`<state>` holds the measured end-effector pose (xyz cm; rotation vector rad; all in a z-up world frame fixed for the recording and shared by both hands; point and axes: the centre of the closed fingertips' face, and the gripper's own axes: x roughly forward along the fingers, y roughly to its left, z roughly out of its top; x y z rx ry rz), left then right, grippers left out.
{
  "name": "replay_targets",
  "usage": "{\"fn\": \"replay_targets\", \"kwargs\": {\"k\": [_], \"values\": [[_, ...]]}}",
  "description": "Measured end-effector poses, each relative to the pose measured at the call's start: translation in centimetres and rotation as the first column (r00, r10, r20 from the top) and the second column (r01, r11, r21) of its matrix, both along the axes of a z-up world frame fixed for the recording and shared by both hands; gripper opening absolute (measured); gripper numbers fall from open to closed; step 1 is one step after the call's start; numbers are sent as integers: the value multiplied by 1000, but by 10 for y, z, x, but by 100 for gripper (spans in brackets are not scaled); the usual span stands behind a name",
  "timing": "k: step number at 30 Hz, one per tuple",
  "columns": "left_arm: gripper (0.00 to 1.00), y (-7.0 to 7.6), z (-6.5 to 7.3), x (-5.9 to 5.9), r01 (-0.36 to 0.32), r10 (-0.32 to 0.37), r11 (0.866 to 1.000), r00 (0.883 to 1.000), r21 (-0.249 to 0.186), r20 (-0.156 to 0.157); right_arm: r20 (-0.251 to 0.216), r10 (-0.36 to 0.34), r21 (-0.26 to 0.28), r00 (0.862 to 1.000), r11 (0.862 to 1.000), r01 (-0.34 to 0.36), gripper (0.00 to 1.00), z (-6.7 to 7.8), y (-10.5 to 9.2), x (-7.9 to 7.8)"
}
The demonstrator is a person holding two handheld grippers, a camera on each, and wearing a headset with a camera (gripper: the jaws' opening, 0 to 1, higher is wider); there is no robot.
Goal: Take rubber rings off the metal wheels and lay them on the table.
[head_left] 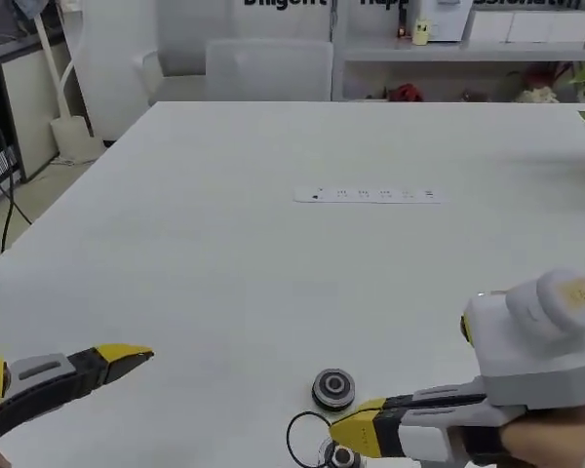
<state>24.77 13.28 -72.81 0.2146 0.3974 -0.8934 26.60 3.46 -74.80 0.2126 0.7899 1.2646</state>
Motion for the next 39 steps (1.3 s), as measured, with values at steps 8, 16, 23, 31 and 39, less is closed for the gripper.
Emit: {"fn": "replay_targets", "kwargs": {"k": [8, 16, 23, 31, 39], "values": [[91, 1, -11, -13, -14, 14, 1000, 999, 10, -36, -4, 20, 12, 1000, 1000, -20, 0, 3, 9, -8], [91, 4, -14, -18, -36, 36, 999, 998, 5, -49, -7, 43, 6, 999, 999, -43, 0, 1, 18, -17], [91, 3, -15, -22, -40, 40, 999, 998, -2, -50, 1, 82, -25, 997, 996, -82, 0, -6, 27, -28], [94, 1, -18, -28, -53, 51, 998, 996, -24, -77, 22, 117, -59, 993, 992, -116, 0, -16, 34, -36], [96, -5, -21, -33, -61, 57, 998, 994, -34, -98, 48, 149, -118, 988, 983, -142, 0, -34, 38, -39]]}}
